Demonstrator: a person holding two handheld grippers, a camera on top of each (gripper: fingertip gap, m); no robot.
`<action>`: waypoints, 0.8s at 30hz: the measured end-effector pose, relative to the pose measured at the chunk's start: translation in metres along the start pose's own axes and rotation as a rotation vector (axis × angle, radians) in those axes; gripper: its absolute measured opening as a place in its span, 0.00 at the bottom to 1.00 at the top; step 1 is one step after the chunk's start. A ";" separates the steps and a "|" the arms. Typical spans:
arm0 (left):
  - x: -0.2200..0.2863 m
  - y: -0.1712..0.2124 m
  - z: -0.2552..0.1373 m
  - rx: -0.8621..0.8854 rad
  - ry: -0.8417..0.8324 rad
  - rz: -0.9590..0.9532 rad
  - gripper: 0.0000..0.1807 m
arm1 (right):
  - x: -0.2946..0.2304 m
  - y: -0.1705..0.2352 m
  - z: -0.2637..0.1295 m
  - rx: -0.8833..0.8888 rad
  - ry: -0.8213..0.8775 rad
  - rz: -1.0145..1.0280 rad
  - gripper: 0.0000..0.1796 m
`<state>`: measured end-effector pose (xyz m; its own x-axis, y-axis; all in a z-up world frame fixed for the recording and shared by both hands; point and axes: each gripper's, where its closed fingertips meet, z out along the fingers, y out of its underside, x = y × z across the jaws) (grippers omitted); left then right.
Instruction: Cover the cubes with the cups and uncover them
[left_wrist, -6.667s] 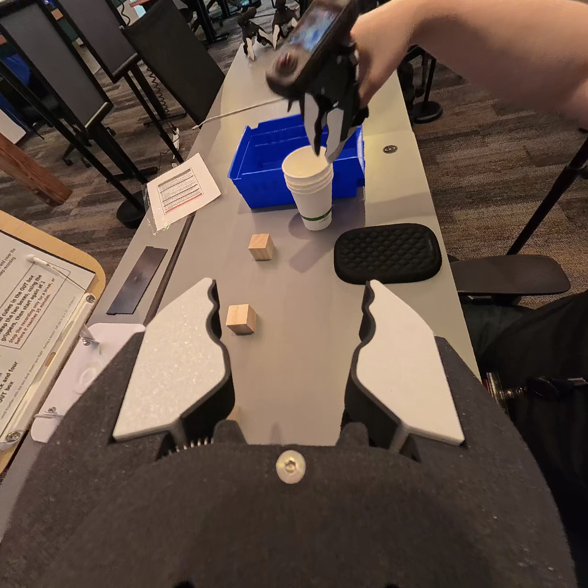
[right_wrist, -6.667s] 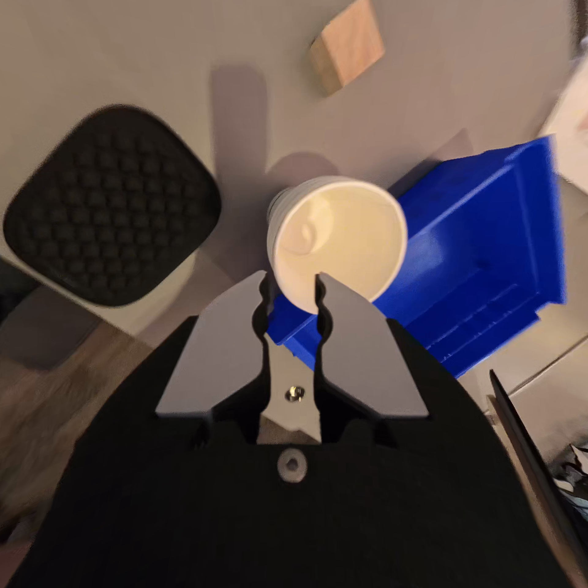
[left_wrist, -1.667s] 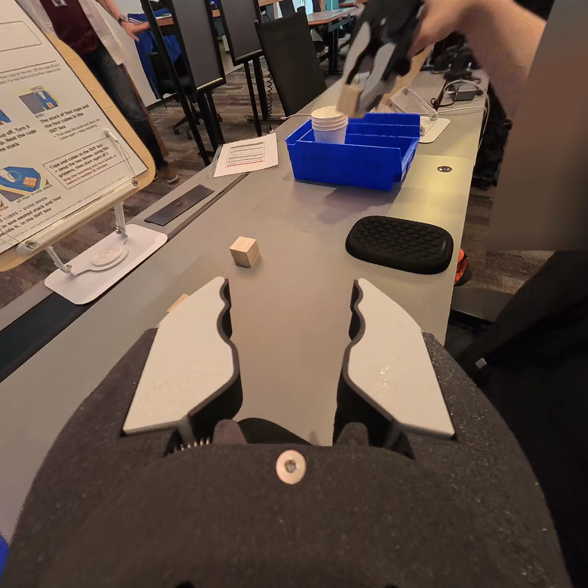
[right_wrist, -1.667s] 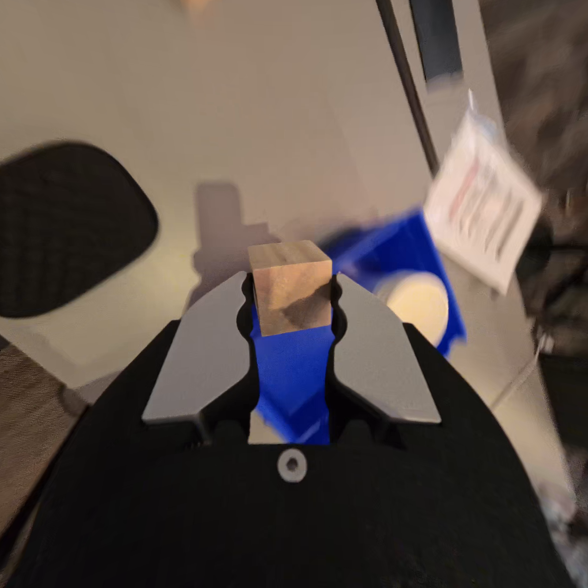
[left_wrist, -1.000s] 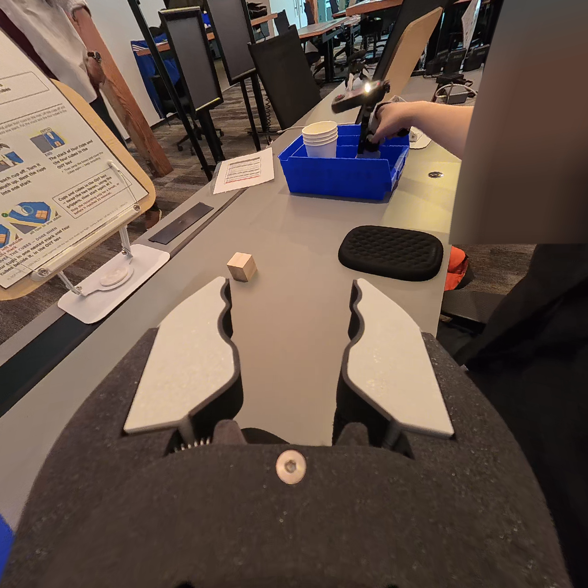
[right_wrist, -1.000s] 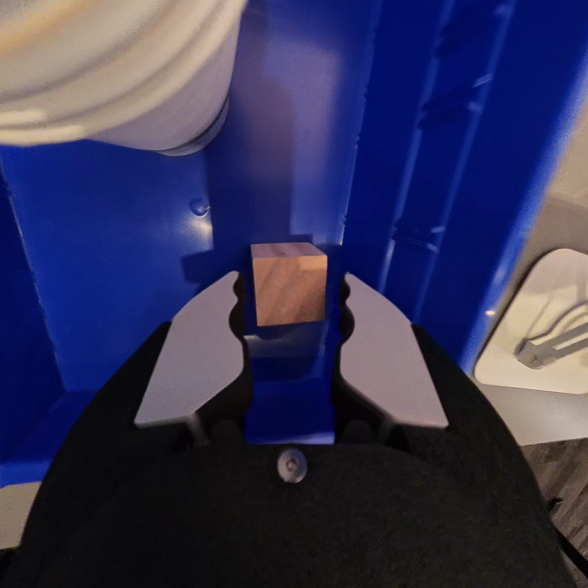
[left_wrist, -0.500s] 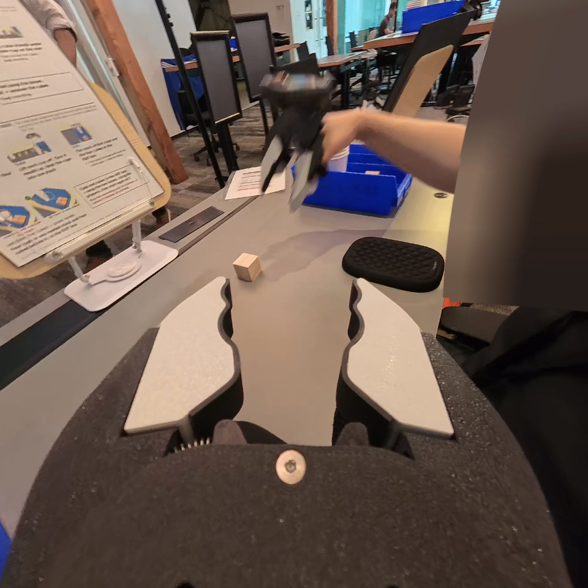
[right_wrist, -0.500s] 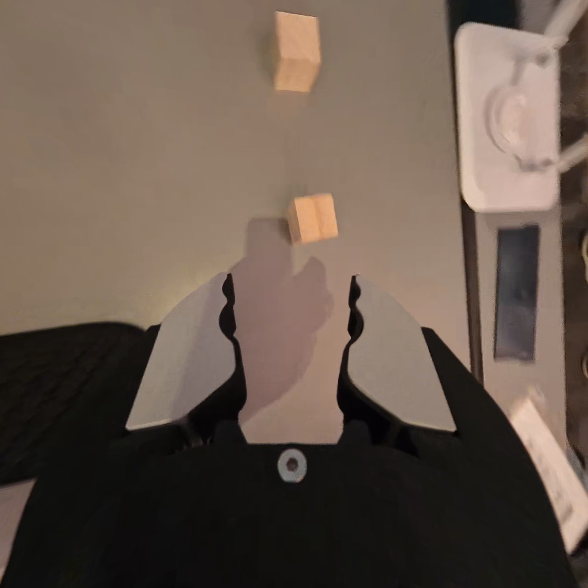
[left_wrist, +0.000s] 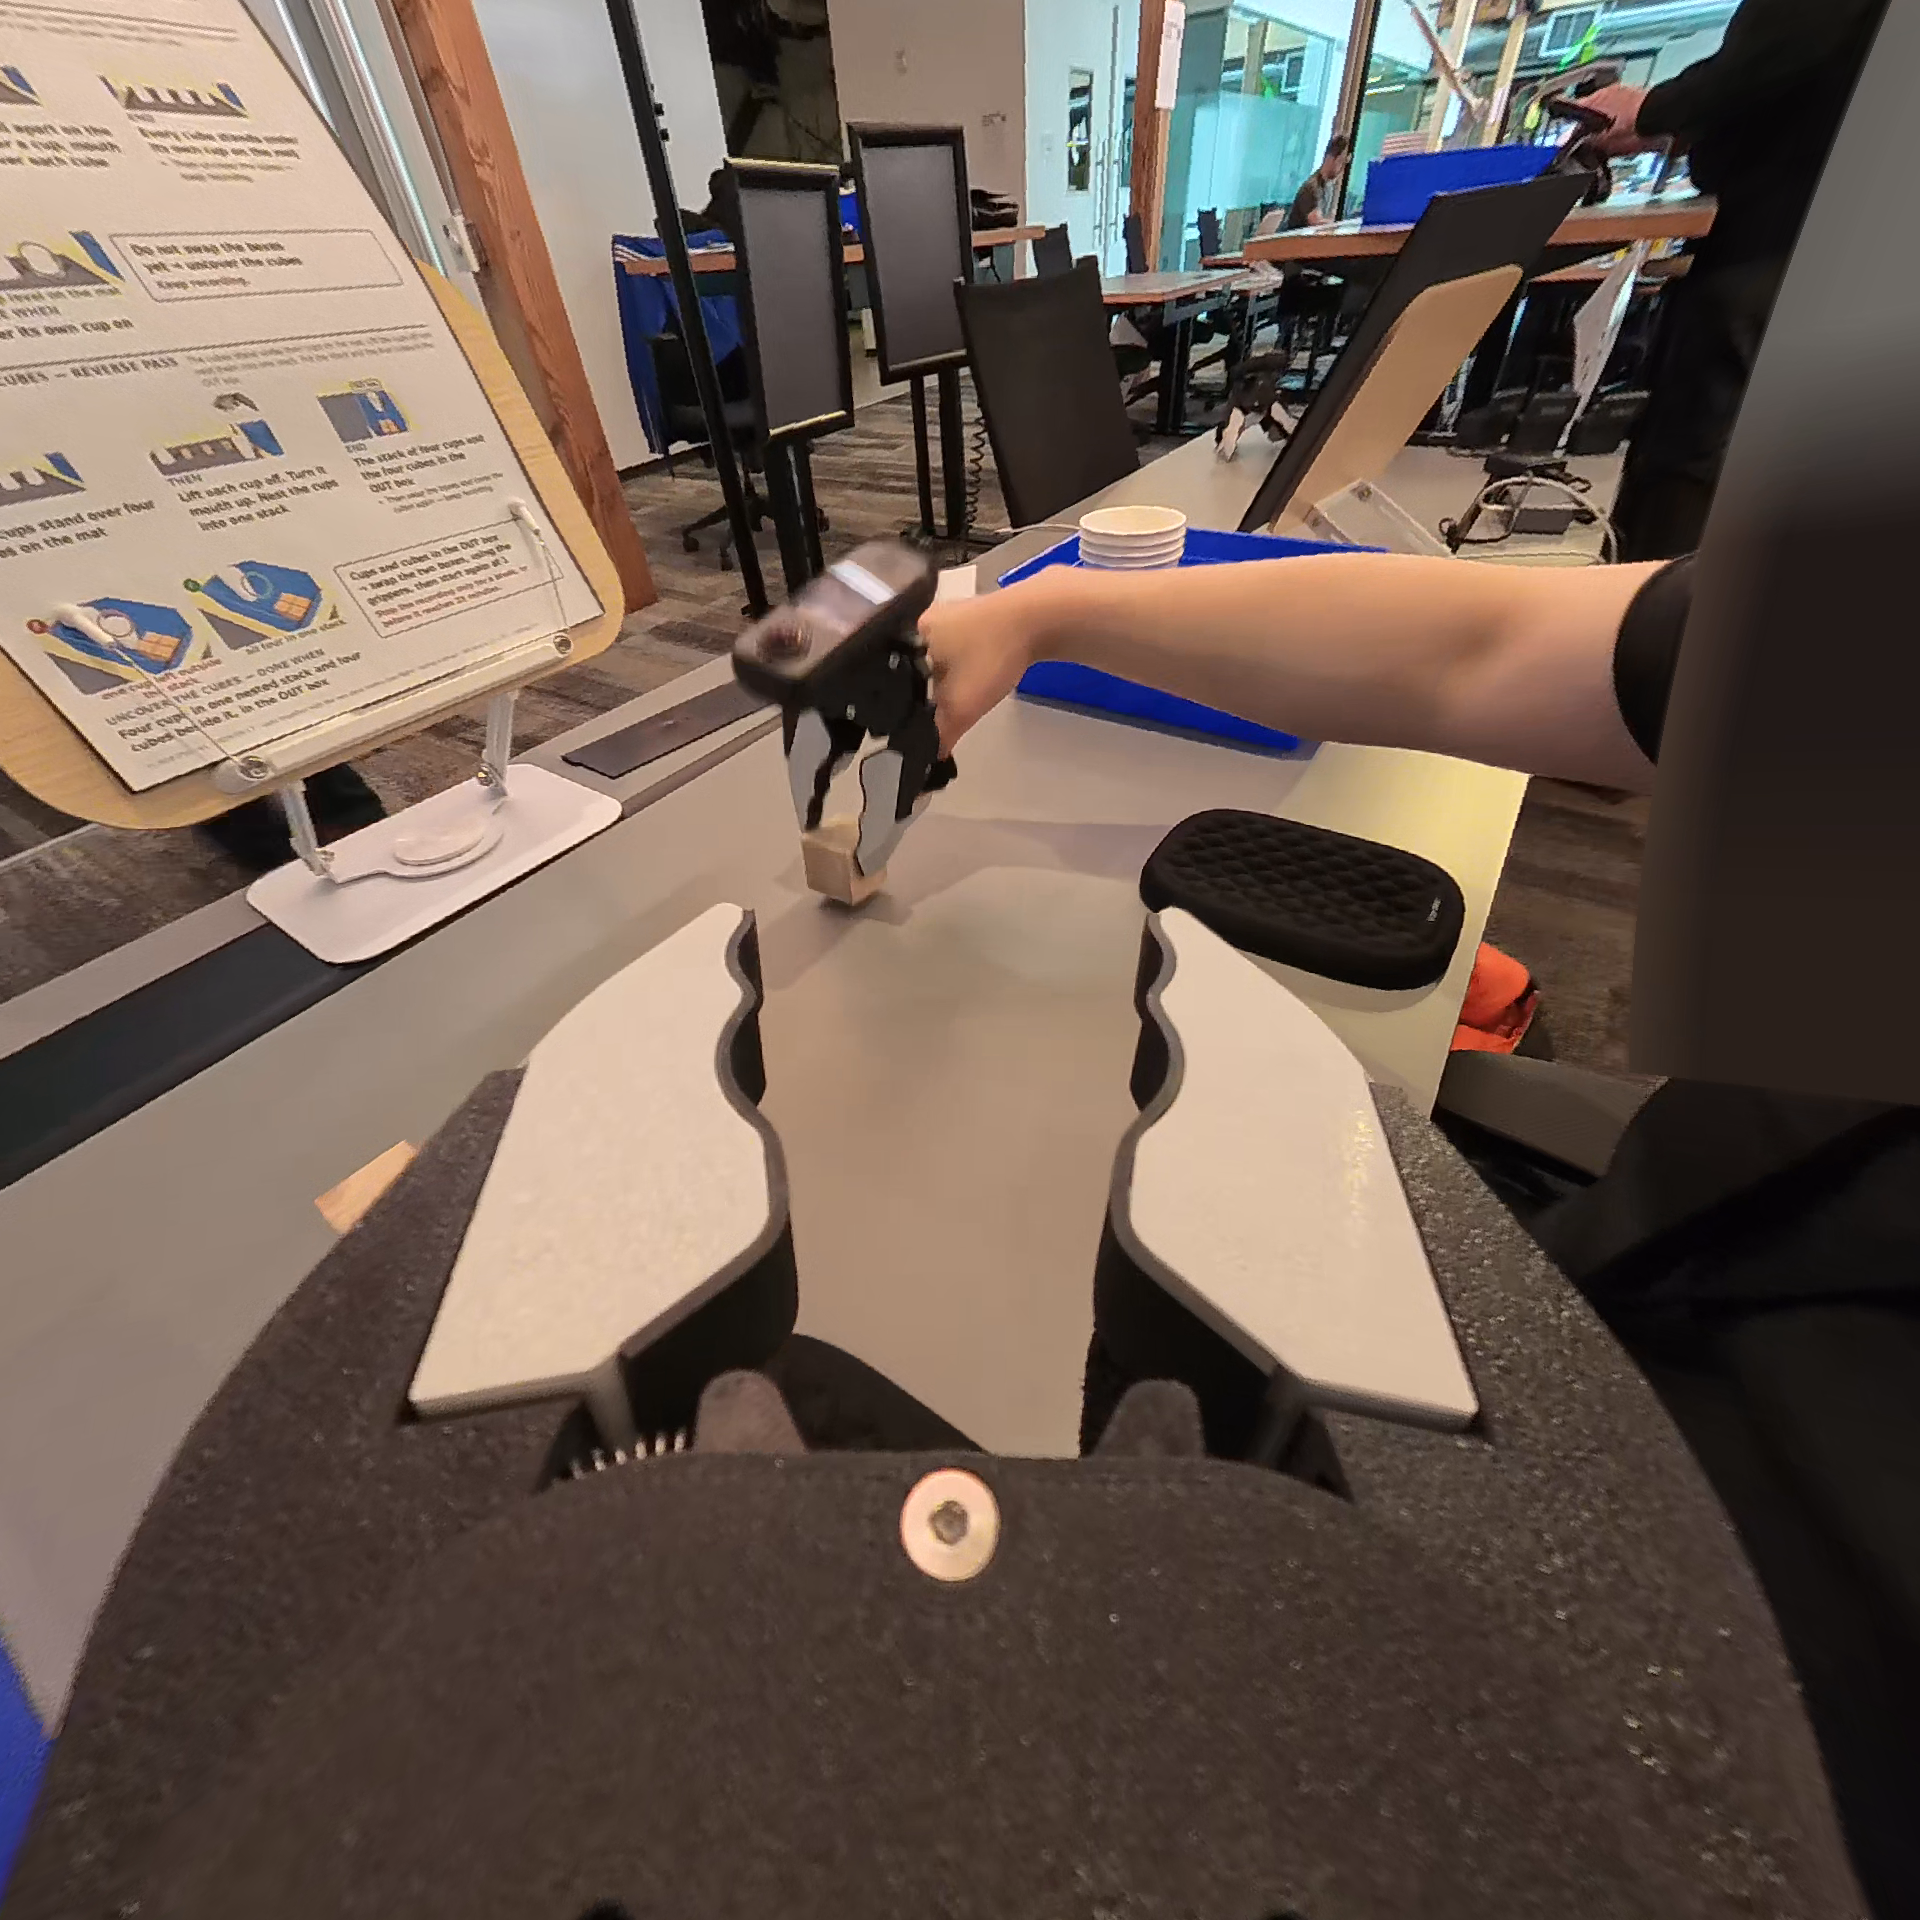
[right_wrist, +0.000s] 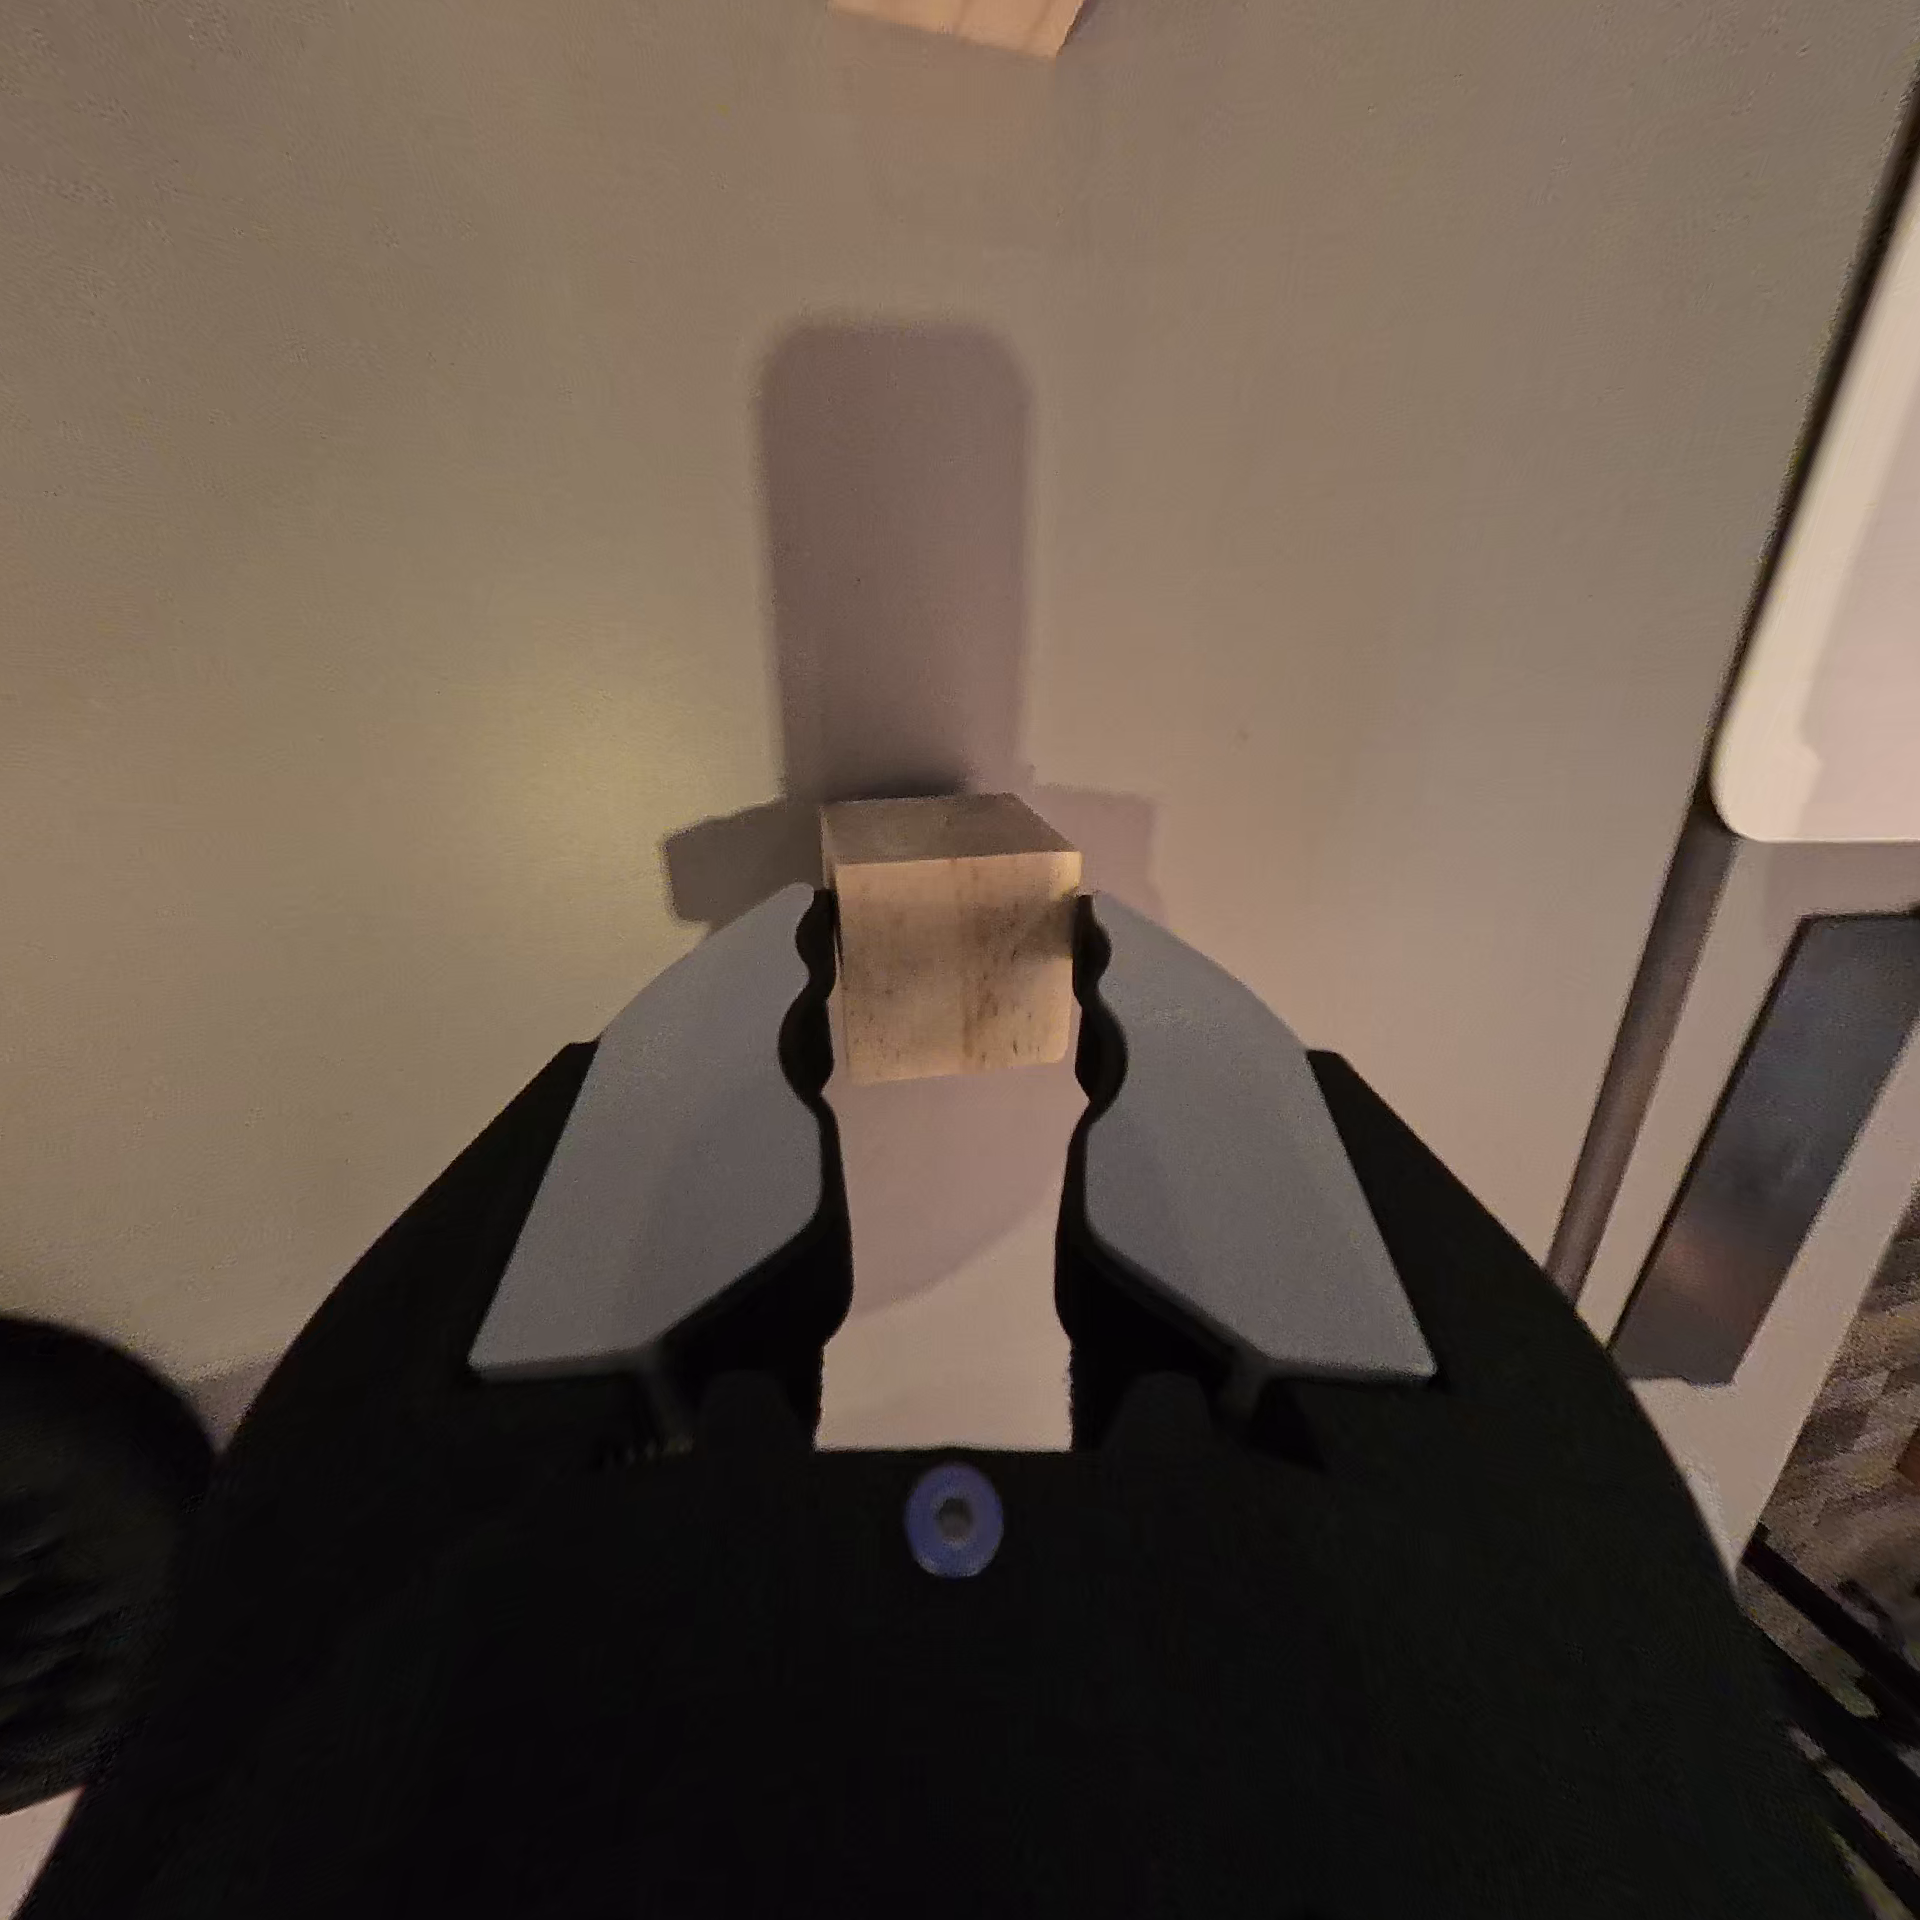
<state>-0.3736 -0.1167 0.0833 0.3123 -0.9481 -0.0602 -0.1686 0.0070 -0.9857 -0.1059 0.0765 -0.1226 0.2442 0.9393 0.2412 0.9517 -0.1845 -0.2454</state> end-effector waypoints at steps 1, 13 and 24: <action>-0.001 0.002 0.002 -0.003 0.007 -0.003 0.38 | -0.001 -0.002 -0.014 0.022 0.019 0.014 0.24; -0.020 0.044 0.025 -0.195 0.041 0.048 0.38 | -0.098 0.310 -0.250 -0.264 0.292 1.069 0.24; 0.000 0.026 0.043 -0.207 0.088 0.112 0.38 | -0.158 0.446 -0.154 -0.444 0.183 1.459 0.24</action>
<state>-0.3376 -0.1023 0.0504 0.1998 -0.9691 -0.1443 -0.3882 0.0569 -0.9198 0.3091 -0.1987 -0.1253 0.9716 -0.1712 0.1633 -0.1599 -0.9839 -0.0800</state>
